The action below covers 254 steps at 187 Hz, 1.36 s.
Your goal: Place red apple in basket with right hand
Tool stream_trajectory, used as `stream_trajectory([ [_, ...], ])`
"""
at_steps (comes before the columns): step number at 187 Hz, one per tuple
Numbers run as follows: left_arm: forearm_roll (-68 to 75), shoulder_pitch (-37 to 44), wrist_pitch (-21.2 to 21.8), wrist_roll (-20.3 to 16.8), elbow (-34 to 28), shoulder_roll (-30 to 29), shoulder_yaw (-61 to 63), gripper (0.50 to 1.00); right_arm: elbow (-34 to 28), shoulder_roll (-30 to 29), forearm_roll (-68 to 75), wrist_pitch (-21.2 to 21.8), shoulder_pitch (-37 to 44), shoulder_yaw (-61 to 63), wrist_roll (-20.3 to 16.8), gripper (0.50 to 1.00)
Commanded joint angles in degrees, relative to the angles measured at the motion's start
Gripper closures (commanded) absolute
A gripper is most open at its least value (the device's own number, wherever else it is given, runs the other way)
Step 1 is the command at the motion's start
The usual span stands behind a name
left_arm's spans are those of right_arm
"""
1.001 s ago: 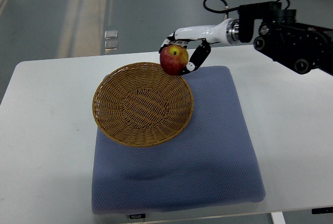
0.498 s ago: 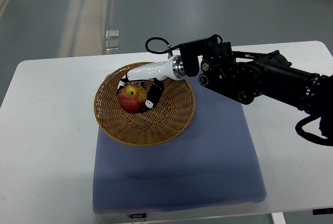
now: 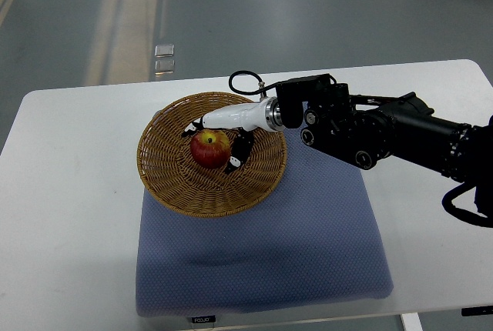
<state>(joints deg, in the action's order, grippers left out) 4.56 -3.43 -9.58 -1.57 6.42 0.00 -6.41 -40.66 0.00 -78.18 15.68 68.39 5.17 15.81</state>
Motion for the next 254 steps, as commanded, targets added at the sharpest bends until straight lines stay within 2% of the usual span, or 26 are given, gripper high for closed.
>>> stream_trajectory([
  [1,0.0,0.0,0.1,0.0,0.0,0.0,0.1,0.500,0.1,0.0,0.6,0.1,1.2,1.2,0.3,0.576],
  [23,0.1,0.0,0.0,0.0,0.0,0.0,0.0,0.500,-0.3,0.5,1.7,1.6,3.2,3.1,0.5,0.576],
  [57,0.1,0.0,0.0,0.0,0.2,0.0,0.0,0.500,-0.5,5.2,12.7,10.1,4.3,9.9,-0.1,0.579],
  [74,0.1,0.0,0.0,0.0,0.2,0.0,0.0,0.500,-0.1,6.3,15.9,10.2,3.9,11.4,-0.3,0.579],
  [81,0.1,0.0,0.0,0.0,0.3,0.0,0.0,0.500,0.6,7.9,21.0,9.9,3.2,12.5,-1.6,0.579],
  [95,0.1,0.0,0.0,0.0,0.3,0.0,0.0,0.500,2.2,9.7,27.5,7.8,0.0,14.0,-3.3,0.581],
  [107,0.1,0.0,0.0,0.0,0.3,0.0,0.0,0.500,4.3,10.6,33.3,3.5,-3.6,15.5,-5.4,0.579],
  [129,0.1,0.0,0.0,0.0,0.3,0.0,0.0,0.500,8.7,10.5,41.1,-3.2,-7.6,16.7,-6.8,0.579],
  [137,0.1,0.0,0.0,0.0,0.3,0.0,0.0,0.500,8.7,10.5,41.1,-3.2,-7.6,16.7,-6.8,0.579],
  [138,0.1,0.0,0.0,0.0,0.3,0.0,0.0,0.500,10.3,10.3,45.2,-5.2,-9.0,16.9,-7.2,0.579],
  [140,0.1,0.0,0.0,0.0,0.3,0.0,0.0,0.500,10.6,10.3,46.1,-5.7,-9.2,16.9,-7.3,0.579],
  [154,0.1,0.0,0.0,0.0,0.3,0.0,0.0,0.500,10.9,10.3,47.9,-6.3,-9.6,16.8,-7.6,0.579],
  [155,0.1,0.0,0.0,0.0,0.3,0.0,0.0,0.500,11.3,10.5,52.5,-7.6,-10.6,16.8,-8.2,0.579],
  [159,0.1,0.0,0.0,0.0,0.3,0.0,0.0,0.500,11.3,10.6,54.3,-7.9,-11.1,16.8,-8.4,0.579],
  [199,0.1,0.0,0.0,0.0,0.3,0.0,0.0,0.500,11.7,11.0,66.0,-9.6,-12.2,17.0,-8.7,0.581],
  [200,0.1,0.0,0.0,0.0,0.3,0.0,0.0,0.500,11.7,11.3,70.5,-10.6,-12.8,16.9,-8.7,0.579],
  [210,0.1,0.0,0.0,0.0,0.3,0.0,0.0,0.500,11.7,11.4,74.7,-11.3,-13.1,16.9,-8.3,0.576],
  [254,0.1,0.0,0.0,0.0,0.3,0.0,-0.1,0.500,11.7,11.4,77.1,-12.4,-14.1,16.9,-7.5,0.574],
])
